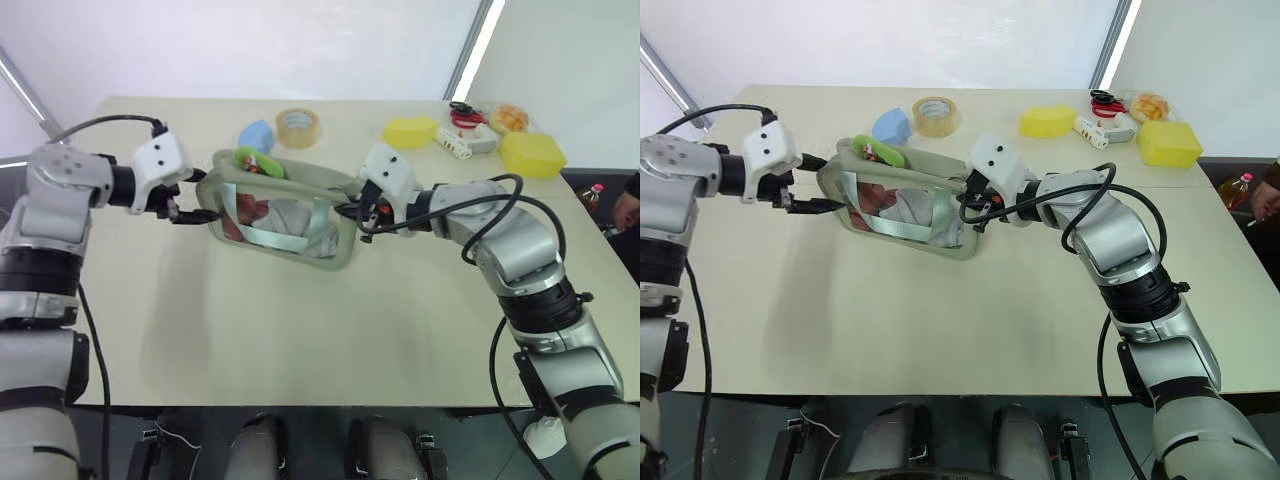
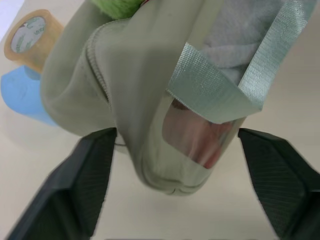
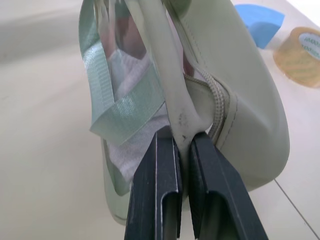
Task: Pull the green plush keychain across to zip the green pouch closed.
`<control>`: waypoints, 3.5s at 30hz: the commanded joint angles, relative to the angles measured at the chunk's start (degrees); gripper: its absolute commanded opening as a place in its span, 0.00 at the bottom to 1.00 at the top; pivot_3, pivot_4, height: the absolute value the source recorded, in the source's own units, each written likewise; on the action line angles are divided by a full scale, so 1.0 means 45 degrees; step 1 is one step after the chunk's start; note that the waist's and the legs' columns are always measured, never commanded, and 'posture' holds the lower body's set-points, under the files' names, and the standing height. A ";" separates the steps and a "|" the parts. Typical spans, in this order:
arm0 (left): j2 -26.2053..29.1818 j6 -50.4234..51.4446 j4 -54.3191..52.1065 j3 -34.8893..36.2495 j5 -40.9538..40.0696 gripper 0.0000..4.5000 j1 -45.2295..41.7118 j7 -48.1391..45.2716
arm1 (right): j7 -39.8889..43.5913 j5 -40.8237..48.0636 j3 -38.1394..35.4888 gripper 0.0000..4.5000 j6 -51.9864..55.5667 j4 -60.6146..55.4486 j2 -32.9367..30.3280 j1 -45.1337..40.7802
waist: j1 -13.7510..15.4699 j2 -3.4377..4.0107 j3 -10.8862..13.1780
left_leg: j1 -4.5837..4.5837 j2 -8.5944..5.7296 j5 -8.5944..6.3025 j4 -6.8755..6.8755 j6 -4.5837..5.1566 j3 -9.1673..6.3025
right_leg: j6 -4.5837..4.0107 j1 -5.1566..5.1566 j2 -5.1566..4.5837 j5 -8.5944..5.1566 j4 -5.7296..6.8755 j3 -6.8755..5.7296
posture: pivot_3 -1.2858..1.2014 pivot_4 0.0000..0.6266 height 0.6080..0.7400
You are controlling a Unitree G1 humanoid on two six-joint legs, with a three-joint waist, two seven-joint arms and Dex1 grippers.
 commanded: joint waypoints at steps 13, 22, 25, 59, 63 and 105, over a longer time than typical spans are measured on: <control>-0.0110 0.1245 -0.1459 0.0200 -0.0587 0.00 0.0011 -0.0443 | 0.0397 0.0040 -0.0488 0.08 -0.0078 -0.0630 -0.0943 0.0222 | 0.0074 0.0000 0.0000 | 0.0000 -0.0003 0.0000 0.0000 0.0001 -0.0003 | 0.0000 0.0005 -0.0002 0.0000 -0.0004 0.0000 | 0.52 0.24 1.00; -0.0191 0.1476 -0.1820 0.0216 -0.0670 0.00 0.0246 -0.0236 | 0.2341 0.0502 -0.0737 0.46 -0.0661 -0.0172 -0.2102 -0.2121 | 0.0003 0.0008 0.0003 | 0.0004 -0.0002 -0.0002 -0.0002 0.0004 0.0002 | -0.0001 -0.0006 -0.0004 0.0000 -0.0017 0.0002 | 0.52 0.24 1.00; -0.0240 0.1479 -0.1784 0.0201 -0.0664 0.00 0.0215 -0.0184 | 0.1833 0.0541 -0.0653 0.46 -0.0671 0.0433 -0.0868 -0.3192 | -0.0004 0.0007 0.0003 | 0.0004 -0.0001 -0.0002 -0.0004 0.0004 0.0008 | 0.0000 -0.0005 -0.0003 0.0000 -0.0010 0.0002 | 0.52 0.24 1.00; -0.0311 0.0961 -0.1127 0.0080 -0.0519 0.00 -0.0030 0.0052 | 0.1393 -0.1172 -0.1312 0.01 -0.1537 0.1544 -0.1086 -0.2919 | 0.0071 0.0005 0.0002 | -0.0010 -0.0006 -0.0005 0.0014 0.0009 0.0000 | 0.0000 0.0001 -0.0009 0.0000 0.0005 -0.0005 | 0.52 0.24 1.00; -0.0293 0.0965 -0.1016 0.0060 -0.0501 0.00 -0.0023 0.0080 | 0.1312 -0.1353 -0.1876 0.01 -0.1018 0.0533 -0.2959 -0.2108 | 0.0041 0.0007 0.0003 | -0.0007 -0.0005 -0.0005 0.0003 0.0009 0.0003 | 0.0000 -0.0002 -0.0009 0.0000 -0.0003 -0.0004 | 0.52 0.24 1.00; 0.0070 0.3207 -0.1586 0.1235 -0.1918 0.82 0.0154 0.0655 | 0.2867 0.0754 -0.4581 0.91 0.0152 -0.1674 -0.4008 0.3180 | 0.0034 0.0015 -0.0001 | 0.0019 -0.0005 -0.0005 0.0007 0.0008 -0.0006 | 0.0003 0.0032 -0.0007 -0.0002 -0.0055 -0.0006 | 0.52 0.24 1.00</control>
